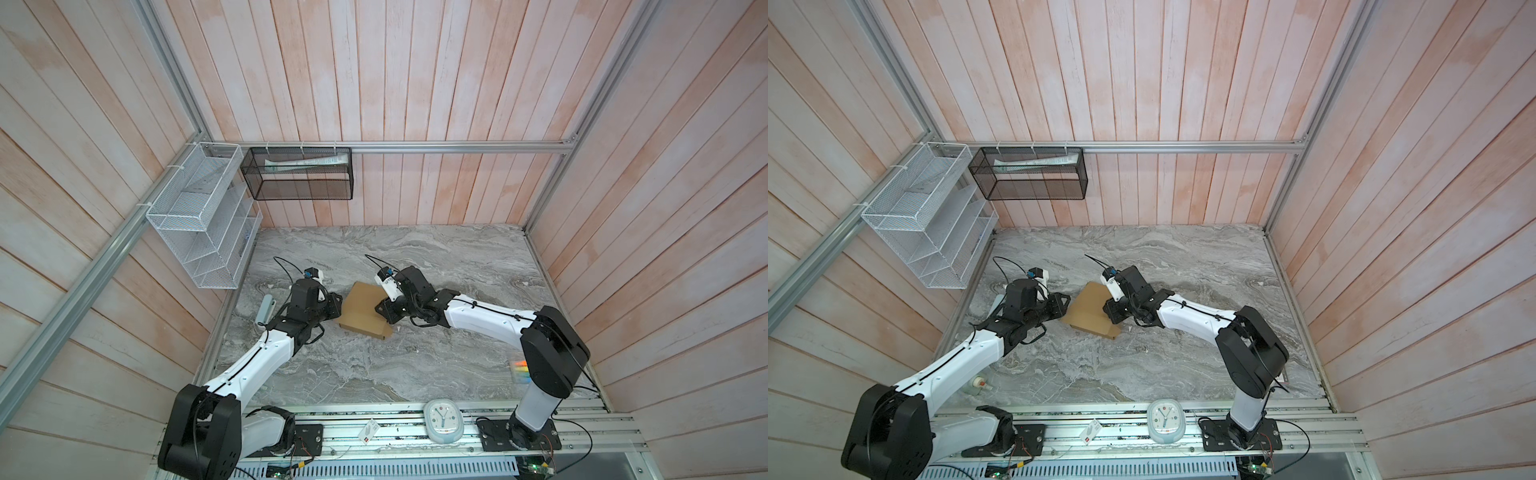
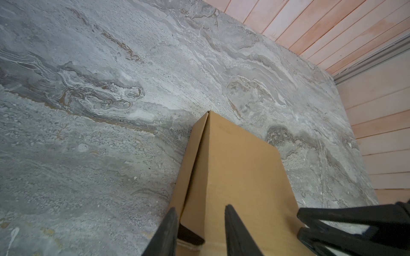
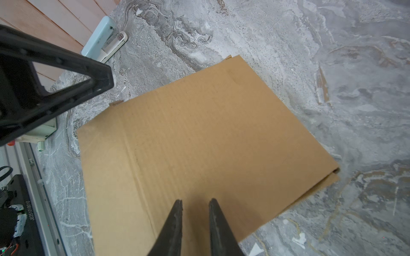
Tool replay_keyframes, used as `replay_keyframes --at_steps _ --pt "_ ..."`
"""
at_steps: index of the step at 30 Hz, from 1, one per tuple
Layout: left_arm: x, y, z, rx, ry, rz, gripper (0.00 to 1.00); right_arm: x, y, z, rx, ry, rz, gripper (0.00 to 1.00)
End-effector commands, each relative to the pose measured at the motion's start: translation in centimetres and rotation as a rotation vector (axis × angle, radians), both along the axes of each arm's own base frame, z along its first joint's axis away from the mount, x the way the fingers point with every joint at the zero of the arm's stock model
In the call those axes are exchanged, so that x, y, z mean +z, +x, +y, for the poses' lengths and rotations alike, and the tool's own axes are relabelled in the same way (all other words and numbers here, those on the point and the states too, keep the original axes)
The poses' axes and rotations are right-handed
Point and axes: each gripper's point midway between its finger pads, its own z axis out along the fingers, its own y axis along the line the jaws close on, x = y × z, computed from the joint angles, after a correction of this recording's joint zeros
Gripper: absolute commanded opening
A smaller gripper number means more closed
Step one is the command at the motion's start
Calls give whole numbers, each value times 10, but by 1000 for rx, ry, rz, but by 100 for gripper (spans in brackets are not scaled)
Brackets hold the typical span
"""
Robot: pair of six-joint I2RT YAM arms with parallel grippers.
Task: Assemble paper box
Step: Close the paper box at the center of the table.
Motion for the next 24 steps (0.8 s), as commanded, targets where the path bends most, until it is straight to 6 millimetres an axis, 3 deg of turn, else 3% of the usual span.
replay_keyframes --at_steps 1,12,24 --pt "13 14 -4 -38 13 -64 39 -7 -4 2 4 -3 23 23" --pt "-4 25 -11 -77 26 -43 39 -11 -3 3 5 -9 30 22" --pt "-31 9 -10 -79 12 14 38 -22 -5 3 9 -20 48 21"
